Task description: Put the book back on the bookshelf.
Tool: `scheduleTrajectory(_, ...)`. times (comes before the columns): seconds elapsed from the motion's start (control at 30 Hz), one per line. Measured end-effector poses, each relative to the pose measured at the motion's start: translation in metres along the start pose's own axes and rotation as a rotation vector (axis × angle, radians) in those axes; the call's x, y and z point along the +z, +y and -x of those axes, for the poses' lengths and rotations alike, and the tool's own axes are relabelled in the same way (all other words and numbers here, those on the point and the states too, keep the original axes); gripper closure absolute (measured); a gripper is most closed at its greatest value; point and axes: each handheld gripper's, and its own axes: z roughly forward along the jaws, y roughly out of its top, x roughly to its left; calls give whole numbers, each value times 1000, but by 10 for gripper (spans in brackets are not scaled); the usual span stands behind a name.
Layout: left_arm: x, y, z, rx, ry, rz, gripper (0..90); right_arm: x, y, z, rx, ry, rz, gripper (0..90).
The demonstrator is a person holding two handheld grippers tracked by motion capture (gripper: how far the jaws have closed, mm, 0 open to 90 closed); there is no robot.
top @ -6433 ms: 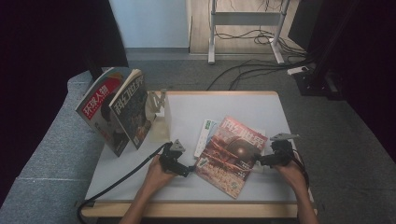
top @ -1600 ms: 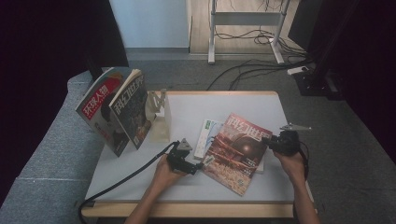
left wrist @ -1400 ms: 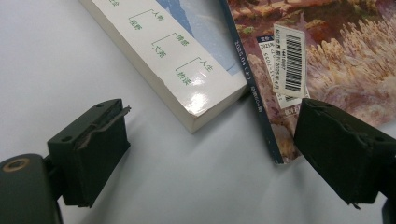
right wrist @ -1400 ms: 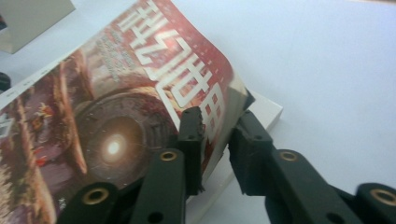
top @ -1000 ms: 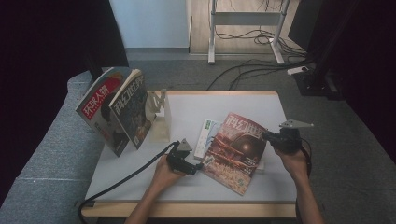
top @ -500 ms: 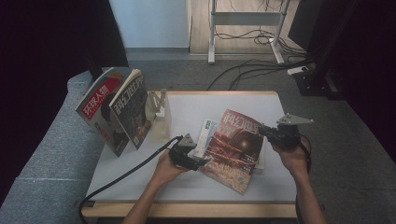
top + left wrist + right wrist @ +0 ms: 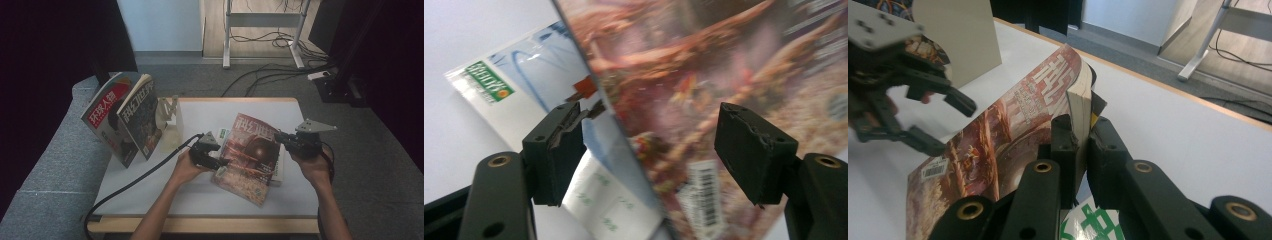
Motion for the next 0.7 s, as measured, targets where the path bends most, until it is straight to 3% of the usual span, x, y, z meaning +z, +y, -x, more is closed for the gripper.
scheduleTrajectory(0.1, 5, 1, -3, -2, -6, -6, 288, -2, 4, -3, -13, 6, 8, 814)
scheduleTrajectory(0.17, 6, 0, -6, -25, -31, 5, 296, -3, 6, -5, -22, 10, 17, 815)
scheduleTrajectory(0.33, 8, 0, -6, -23, -87, 30, 374, -4, 9, -8, -37, 18, 25, 815)
scheduleTrajectory(0.7, -5, 1, -2, 1, -61, 30, 535, -8, 13, -11, -42, 36, 53, 816)
